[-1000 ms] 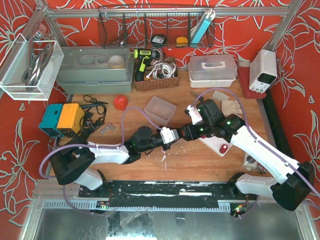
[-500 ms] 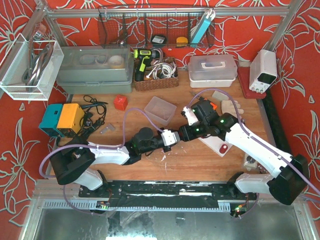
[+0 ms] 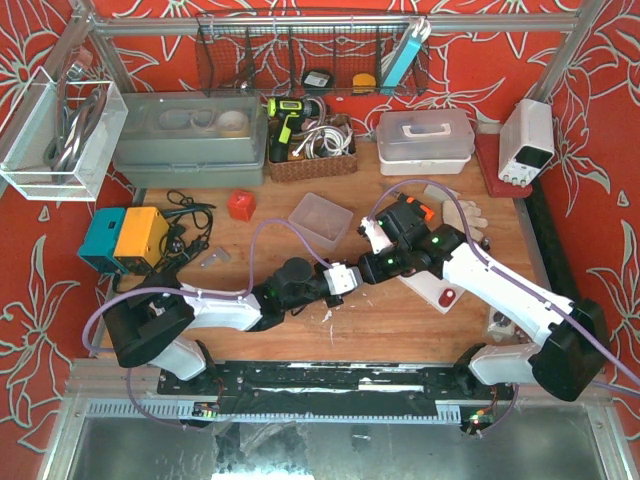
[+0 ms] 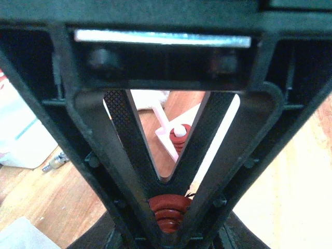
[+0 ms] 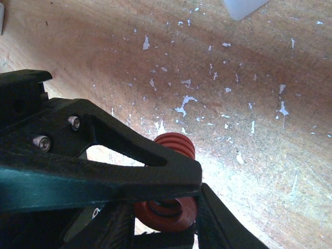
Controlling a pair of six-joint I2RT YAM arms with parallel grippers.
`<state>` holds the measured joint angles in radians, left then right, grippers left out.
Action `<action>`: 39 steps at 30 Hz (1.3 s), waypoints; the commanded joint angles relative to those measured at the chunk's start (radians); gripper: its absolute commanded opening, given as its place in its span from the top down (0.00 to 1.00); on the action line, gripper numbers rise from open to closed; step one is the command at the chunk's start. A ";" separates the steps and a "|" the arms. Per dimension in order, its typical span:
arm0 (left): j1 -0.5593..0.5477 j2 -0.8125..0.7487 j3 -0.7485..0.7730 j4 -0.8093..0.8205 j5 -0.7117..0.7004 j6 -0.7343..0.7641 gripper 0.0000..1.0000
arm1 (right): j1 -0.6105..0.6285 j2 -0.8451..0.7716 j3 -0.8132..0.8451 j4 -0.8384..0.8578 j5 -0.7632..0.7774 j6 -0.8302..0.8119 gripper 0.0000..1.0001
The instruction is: Install the large spring
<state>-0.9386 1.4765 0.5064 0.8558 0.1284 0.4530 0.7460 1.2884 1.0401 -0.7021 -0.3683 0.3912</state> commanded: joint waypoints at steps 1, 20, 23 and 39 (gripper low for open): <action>-0.017 -0.008 0.017 0.138 -0.024 0.031 0.95 | 0.006 -0.012 -0.009 0.001 0.045 0.019 0.88; -0.017 -0.029 -0.039 0.141 -0.047 0.039 0.24 | -0.006 -0.087 0.023 -0.013 0.175 0.039 0.99; -0.017 -0.036 -0.052 0.141 -0.076 0.025 0.01 | -0.019 -0.087 0.033 -0.025 0.191 0.034 1.00; -0.019 -0.234 -0.180 0.081 -0.327 -0.277 0.00 | -0.270 -0.097 0.114 -0.223 0.350 -0.053 1.00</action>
<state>-0.9504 1.3056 0.3744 0.9325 -0.1436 0.2829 0.5343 1.2190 1.0992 -0.8360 -0.1081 0.3752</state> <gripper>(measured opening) 0.998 0.318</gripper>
